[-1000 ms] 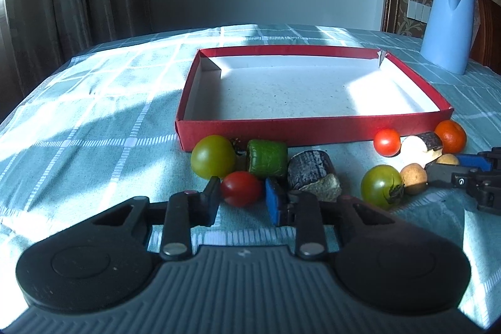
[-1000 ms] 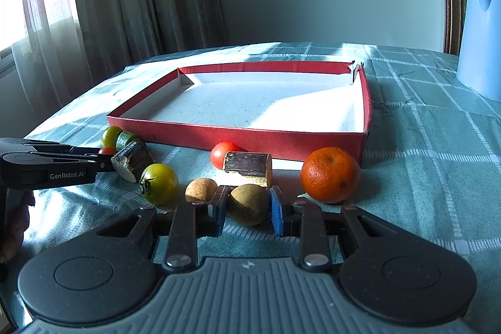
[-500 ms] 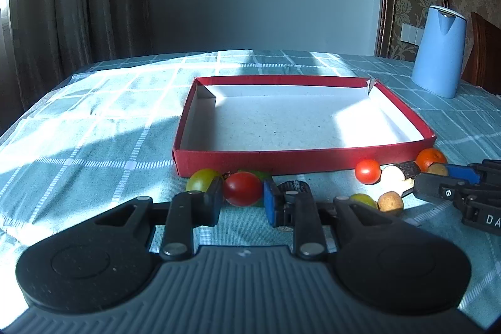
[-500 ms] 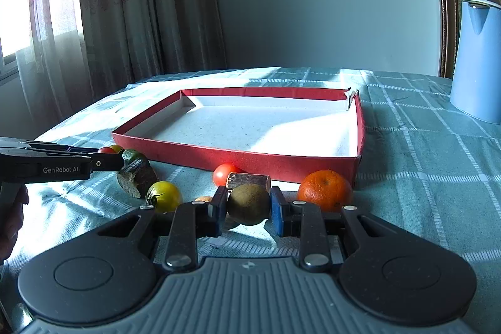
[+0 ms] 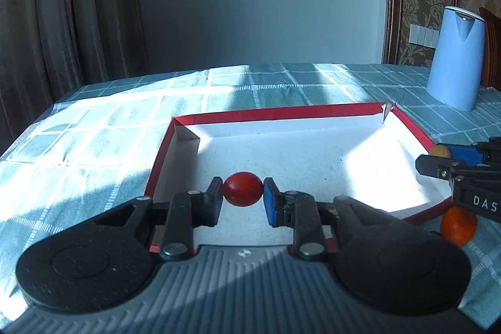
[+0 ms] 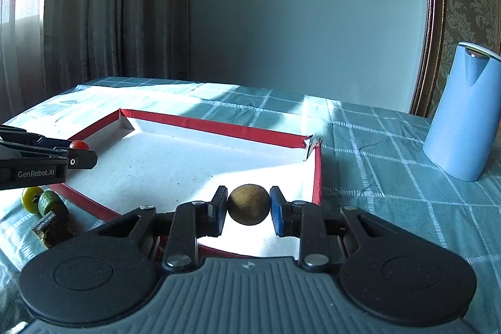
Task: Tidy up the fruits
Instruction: 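Carry kiwi and tomato over the tray and open both tools to release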
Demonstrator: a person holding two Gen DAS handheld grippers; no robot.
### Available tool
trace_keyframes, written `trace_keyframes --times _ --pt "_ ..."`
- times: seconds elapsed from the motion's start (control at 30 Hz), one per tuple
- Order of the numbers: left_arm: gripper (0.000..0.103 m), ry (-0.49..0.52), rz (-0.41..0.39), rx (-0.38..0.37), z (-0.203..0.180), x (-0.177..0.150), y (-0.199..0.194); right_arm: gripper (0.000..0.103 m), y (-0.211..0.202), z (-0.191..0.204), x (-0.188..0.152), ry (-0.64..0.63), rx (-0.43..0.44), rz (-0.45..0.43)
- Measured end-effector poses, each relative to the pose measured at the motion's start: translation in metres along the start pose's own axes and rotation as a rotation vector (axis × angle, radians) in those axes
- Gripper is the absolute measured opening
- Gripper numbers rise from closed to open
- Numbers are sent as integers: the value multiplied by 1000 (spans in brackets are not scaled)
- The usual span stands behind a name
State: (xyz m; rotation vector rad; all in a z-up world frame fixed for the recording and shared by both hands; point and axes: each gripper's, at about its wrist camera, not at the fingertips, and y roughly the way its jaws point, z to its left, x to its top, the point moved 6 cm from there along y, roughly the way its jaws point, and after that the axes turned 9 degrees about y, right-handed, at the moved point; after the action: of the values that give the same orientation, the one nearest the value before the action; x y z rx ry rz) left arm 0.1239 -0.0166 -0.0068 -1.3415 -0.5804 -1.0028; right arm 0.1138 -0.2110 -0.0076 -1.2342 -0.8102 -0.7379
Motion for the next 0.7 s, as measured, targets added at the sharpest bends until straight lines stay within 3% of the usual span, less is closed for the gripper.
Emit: trace_keyframes --times 0.2,0.43,0.5,0.63,0.7 --pt "25 -19 63 29 8 7 40 28 51 -7 4 11 -25 107" --pt "26 -20 106 30 13 5 59 28 74 -12 7 26 -19 173" --pt "43 -16 104 38 13 5 60 28 75 -12 7 19 -28 175" --pt "46 2 78 48 11 6 56 29 75 -12 8 12 -34 177" --pt "59 0 70 48 11 7 54 29 75 -12 8 16 -36 176"
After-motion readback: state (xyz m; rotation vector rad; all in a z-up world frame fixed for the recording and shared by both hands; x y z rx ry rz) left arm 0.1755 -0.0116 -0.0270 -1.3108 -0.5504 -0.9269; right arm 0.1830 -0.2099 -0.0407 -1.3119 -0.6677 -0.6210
